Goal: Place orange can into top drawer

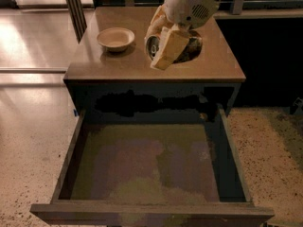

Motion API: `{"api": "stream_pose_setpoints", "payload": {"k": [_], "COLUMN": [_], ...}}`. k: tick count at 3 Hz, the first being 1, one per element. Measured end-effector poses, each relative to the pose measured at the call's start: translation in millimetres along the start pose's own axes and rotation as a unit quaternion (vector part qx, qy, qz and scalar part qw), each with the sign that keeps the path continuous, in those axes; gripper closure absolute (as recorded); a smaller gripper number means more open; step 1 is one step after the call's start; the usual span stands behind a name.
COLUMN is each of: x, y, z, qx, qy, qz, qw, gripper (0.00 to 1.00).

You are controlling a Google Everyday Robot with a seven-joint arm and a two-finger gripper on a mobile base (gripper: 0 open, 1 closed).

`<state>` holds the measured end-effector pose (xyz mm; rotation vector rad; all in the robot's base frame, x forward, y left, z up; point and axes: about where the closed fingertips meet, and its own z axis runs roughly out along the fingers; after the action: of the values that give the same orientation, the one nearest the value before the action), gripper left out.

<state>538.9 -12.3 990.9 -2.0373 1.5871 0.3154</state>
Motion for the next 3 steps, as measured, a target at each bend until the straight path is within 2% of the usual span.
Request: {"api": "stream_pose_setpoints", "payload": {"k": [1,2,3], "x": [-5,3,14], "y": [35,60,79], "z": [29,89,112], "qx": [-0.003,-0.010,-0.032], "qy": [-0.019,-0.028,-0.019], "qz": [0.003,0.012,0.021], "qw": [0.9998,0.9995,0.9991], "gripper": [1.00,1.00,1.00]}}
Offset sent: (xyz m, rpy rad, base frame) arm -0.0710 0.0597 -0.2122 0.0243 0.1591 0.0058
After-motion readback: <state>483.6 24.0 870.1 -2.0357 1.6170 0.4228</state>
